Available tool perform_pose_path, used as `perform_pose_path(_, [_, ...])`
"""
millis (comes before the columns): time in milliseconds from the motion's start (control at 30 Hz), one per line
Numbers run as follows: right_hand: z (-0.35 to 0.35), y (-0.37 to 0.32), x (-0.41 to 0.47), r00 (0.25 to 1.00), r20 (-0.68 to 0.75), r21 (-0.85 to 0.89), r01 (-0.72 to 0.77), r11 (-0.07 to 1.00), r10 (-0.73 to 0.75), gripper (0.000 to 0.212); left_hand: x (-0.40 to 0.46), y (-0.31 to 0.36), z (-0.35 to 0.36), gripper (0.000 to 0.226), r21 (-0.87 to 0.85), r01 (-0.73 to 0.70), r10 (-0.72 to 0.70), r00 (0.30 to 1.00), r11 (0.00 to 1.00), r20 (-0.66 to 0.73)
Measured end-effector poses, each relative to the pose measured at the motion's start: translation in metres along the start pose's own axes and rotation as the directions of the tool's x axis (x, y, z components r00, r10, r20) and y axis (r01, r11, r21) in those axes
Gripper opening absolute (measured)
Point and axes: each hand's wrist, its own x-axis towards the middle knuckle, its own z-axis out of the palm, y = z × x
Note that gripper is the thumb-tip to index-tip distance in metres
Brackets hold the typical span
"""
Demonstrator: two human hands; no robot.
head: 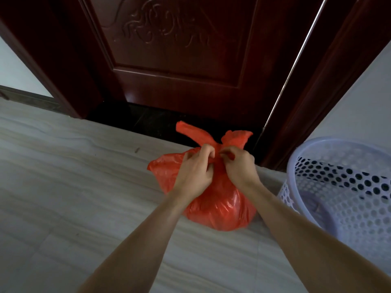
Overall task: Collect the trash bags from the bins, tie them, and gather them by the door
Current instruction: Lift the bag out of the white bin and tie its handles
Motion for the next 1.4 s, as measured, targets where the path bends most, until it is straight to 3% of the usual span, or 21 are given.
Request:
perform_pose_path(100, [-0.002, 0.000, 0.000, 0.987, 0.116, -0.057, 0.121, 0.991, -0.114, 0.027, 0.000, -0.003, 0.001, 0.021, -0.041, 0.048, -0.051, 0.994, 0.998, -0.095])
perform_pose_path(167, [-0.005, -0.003, 0.003, 0.970, 0.231, 0.004, 0.081, 0.997, -0.080, 0.025, 0.003, -0.005, 0.000, 0.019, -0.087, 0.094, -0.103, 0.988, 0.992, -0.115])
perform_pose_path(233, [-0.007, -0.009, 0.006, 0.942, 0.335, 0.033, 0.001, 0.999, -0.012, 0.023, 0.005, -0.010, 0.000, 0.021, -0.059, 0.096, -0.102, 0.988, 0.994, -0.117])
perform_pose_path(333, [-0.012, -0.012, 0.013, 0.930, 0.350, 0.064, -0.147, 0.987, 0.116, 0.030, 0.004, -0.009, 0.002, 0.025, 0.011, 0.050, -0.049, 0.996, 0.999, -0.072])
perform_pose_path(433, [-0.018, -0.007, 0.014, 0.860, 0.445, 0.282, -0.399, 0.873, 0.250, 0.048, 0.002, -0.005, 0.003, 0.029, 0.081, -0.018, 0.016, 1.000, 0.997, 0.017])
perform_pose_path(533, [-0.022, -0.008, 0.007, 0.750, 0.628, 0.389, -0.535, 0.750, 0.209, 0.046, 0.004, -0.003, -0.003, 0.038, 0.093, 0.011, -0.022, 0.992, 0.996, 0.122])
perform_pose_path(633, [-0.026, -0.004, 0.009, 0.738, 0.636, 0.430, -0.580, 0.692, 0.224, 0.034, 0.007, -0.003, -0.007, 0.043, 0.064, 0.070, -0.082, 0.974, 0.995, 0.213])
perform_pose_path(767, [-0.031, 0.004, 0.014, 0.752, 0.580, 0.473, -0.625, 0.621, 0.315, 0.027, 0.011, 0.001, -0.008, 0.052, 0.023, 0.055, -0.060, 0.953, 0.998, 0.298])
perform_pose_path(833, [-0.031, 0.008, 0.014, 0.763, 0.542, 0.491, -0.628, 0.604, 0.353, 0.026, 0.010, 0.004, -0.006, 0.056, -0.047, 0.082, -0.061, 0.941, 0.996, 0.331])
perform_pose_path(900, [-0.028, 0.010, 0.013, 0.777, 0.511, 0.506, -0.618, 0.602, 0.368, 0.025, 0.008, 0.003, -0.002, 0.046, -0.190, 0.146, -0.086, 0.952, 0.971, 0.294])
perform_pose_path(1000, [-0.021, 0.010, 0.011, 0.786, 0.486, 0.544, -0.615, 0.572, 0.382, 0.023, 0.007, 0.002, 0.005, 0.025, -0.456, 0.273, -0.205, 0.959, 0.847, 0.194])
perform_pose_path(1067, [-0.017, 0.009, 0.012, 0.804, 0.460, 0.560, -0.593, 0.579, 0.378, 0.025, 0.008, 0.004, 0.010, 0.019, -0.612, 0.401, -0.390, 0.907, 0.682, 0.160])
perform_pose_path(1167, [-0.010, 0.005, 0.011, 0.856, 0.387, 0.571, -0.514, 0.640, 0.342, 0.031, 0.014, -0.002, 0.019, 0.018, -0.791, 0.557, -0.675, 0.687, 0.253, 0.267])
perform_pose_path(1200, [-0.008, 0.006, 0.011, 0.871, 0.345, 0.566, -0.490, 0.663, 0.349, 0.030, 0.015, -0.010, 0.023, 0.022, -0.799, 0.573, -0.721, 0.630, 0.181, 0.289])
perform_pose_path(1300, [-0.006, 0.014, 0.013, 0.876, 0.204, 0.533, -0.474, 0.701, 0.437, 0.022, 0.013, -0.027, 0.031, 0.029, -0.793, 0.595, -0.743, 0.589, 0.132, 0.318])
perform_pose_path(1400, [-0.005, 0.021, 0.016, 0.854, 0.140, 0.599, -0.477, 0.643, 0.502, 0.031, 0.013, -0.022, 0.024, 0.026, -0.801, 0.593, -0.730, 0.580, 0.076, 0.361])
